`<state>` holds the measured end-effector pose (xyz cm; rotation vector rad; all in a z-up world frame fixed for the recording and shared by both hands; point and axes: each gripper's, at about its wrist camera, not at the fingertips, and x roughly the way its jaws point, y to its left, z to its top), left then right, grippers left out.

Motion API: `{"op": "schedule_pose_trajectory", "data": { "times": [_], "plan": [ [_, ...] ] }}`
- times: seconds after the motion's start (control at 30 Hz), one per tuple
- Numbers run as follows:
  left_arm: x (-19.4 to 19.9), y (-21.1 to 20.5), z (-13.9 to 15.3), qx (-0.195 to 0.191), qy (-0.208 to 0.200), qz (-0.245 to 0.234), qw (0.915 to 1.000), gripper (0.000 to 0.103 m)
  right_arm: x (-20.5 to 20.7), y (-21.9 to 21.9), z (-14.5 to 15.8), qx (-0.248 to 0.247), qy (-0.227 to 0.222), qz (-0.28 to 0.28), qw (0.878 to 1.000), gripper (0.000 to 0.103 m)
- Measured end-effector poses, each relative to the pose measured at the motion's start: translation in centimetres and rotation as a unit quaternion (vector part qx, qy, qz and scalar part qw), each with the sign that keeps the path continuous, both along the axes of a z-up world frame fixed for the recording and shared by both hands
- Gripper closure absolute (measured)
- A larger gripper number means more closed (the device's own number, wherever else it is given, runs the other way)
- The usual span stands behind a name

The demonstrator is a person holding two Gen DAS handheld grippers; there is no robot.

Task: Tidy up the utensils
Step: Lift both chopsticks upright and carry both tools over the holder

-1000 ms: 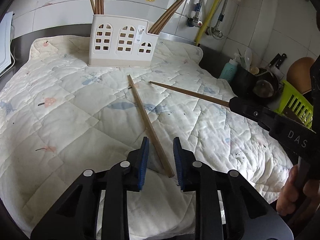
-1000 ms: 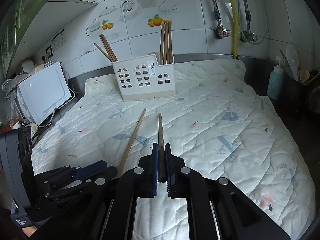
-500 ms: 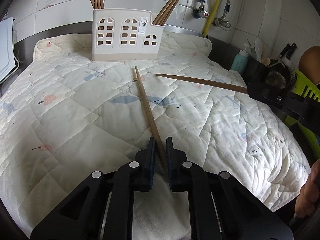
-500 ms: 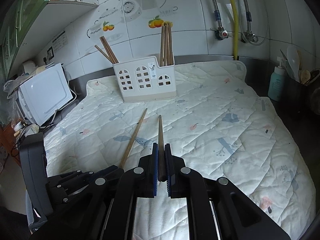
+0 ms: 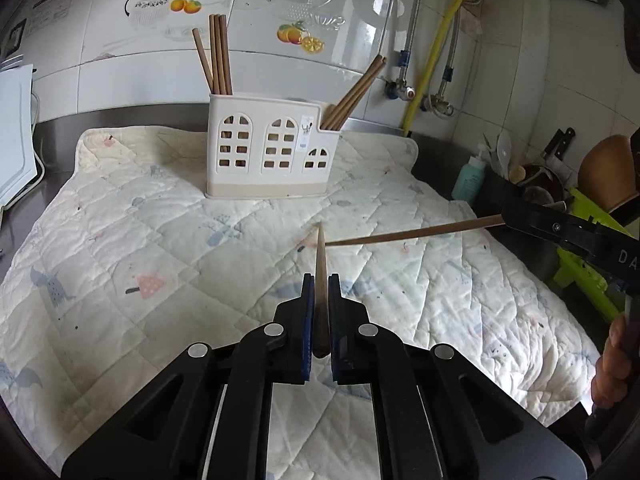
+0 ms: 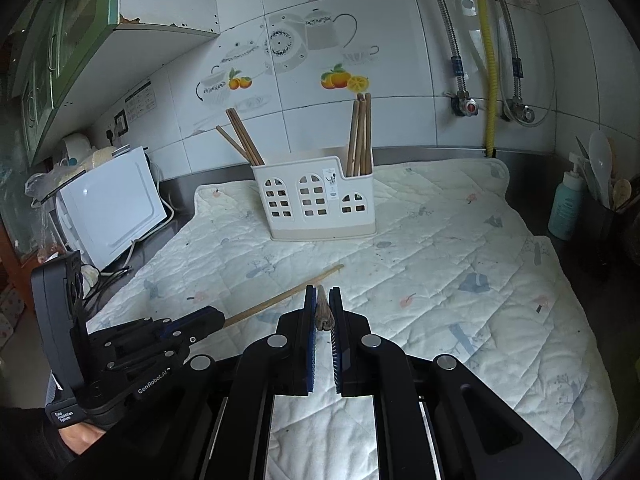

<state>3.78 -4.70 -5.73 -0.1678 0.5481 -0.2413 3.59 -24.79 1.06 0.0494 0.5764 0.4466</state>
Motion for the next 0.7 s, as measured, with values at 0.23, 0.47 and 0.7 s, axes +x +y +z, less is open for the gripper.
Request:
{"op": "schedule_pose_trajectory", "data": {
  "times": [0.23,0.47,0.7],
  "plan": [
    [1.4,2.2,3.2,-0.016,-0.057,0.006,0.9982,0.098,2.2,1.0,3.4,0.004,-0.017,0.02,1.0,0.097],
    [2.4,3.2,4.8,-0.009,-0.086,0.009,0.9962,0.099,3.4,2.1,5.5,-0.009,-0.037,0.028,0.999,0.097],
    [2.6,3.6,3.9,-0.009,-0.074,0.004,0.9972,0.099,3.3,2.7,5.4,-0.018,-0.045,0.03,0.998,0.097]
  ]
}}
